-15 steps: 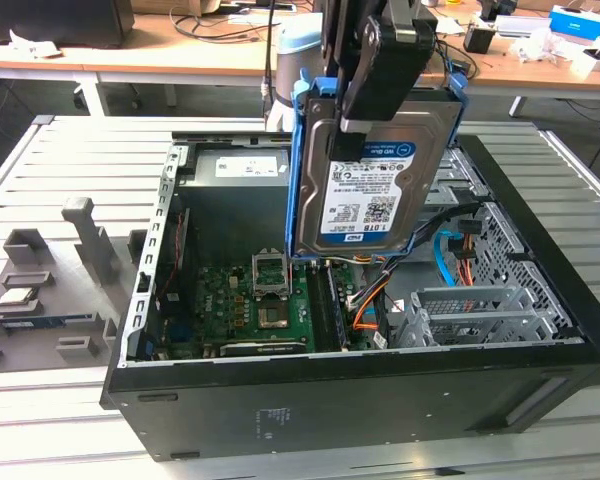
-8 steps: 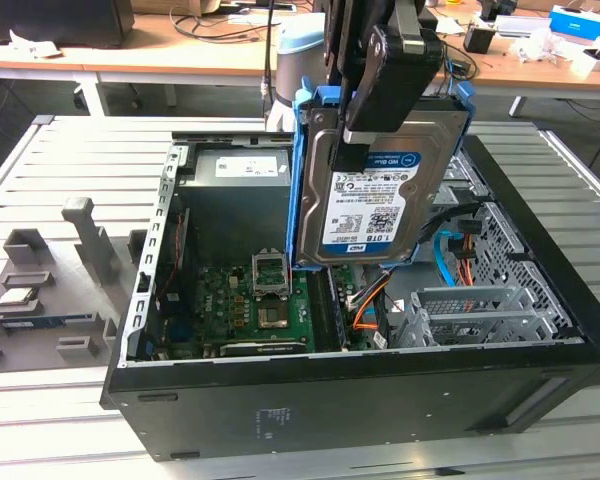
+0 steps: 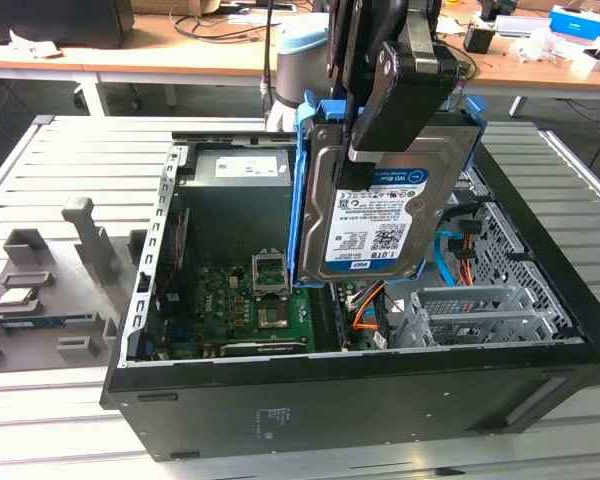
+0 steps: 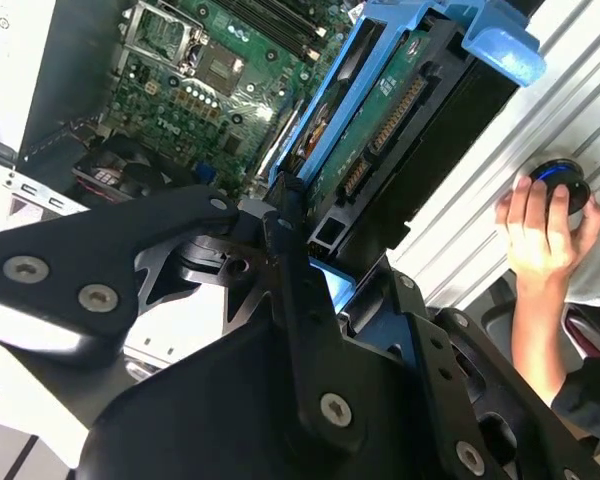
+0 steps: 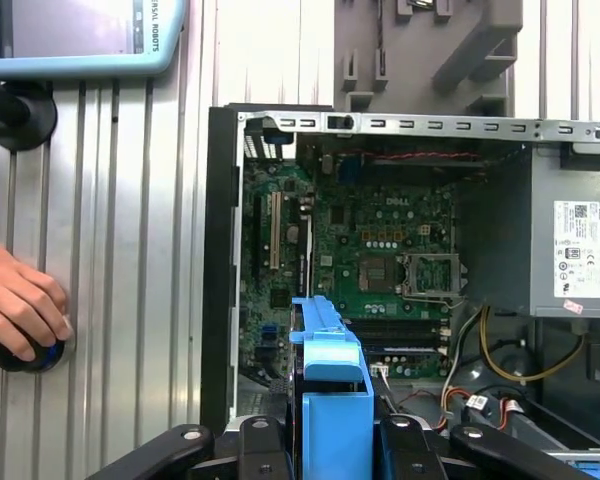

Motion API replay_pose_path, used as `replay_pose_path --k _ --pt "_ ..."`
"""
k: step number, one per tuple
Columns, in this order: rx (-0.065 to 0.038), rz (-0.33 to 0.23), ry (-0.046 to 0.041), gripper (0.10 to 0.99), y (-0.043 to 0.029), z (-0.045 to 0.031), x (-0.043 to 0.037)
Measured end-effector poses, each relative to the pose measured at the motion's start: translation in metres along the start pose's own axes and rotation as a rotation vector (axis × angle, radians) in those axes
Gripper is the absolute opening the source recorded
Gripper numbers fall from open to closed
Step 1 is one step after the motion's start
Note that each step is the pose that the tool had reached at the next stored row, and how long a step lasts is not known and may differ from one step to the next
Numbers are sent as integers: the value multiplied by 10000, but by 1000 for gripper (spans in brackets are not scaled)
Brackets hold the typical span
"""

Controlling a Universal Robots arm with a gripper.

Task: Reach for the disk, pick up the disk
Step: 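Pick up the disk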

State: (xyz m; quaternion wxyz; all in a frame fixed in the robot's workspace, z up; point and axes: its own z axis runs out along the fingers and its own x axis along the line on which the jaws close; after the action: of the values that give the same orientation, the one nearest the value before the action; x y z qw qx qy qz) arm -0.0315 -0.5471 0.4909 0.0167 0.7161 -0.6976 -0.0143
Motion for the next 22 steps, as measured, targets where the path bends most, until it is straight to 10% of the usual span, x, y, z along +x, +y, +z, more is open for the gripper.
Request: replay_pose_path --k 22 --pt "0 0 1 369 11 2 406"
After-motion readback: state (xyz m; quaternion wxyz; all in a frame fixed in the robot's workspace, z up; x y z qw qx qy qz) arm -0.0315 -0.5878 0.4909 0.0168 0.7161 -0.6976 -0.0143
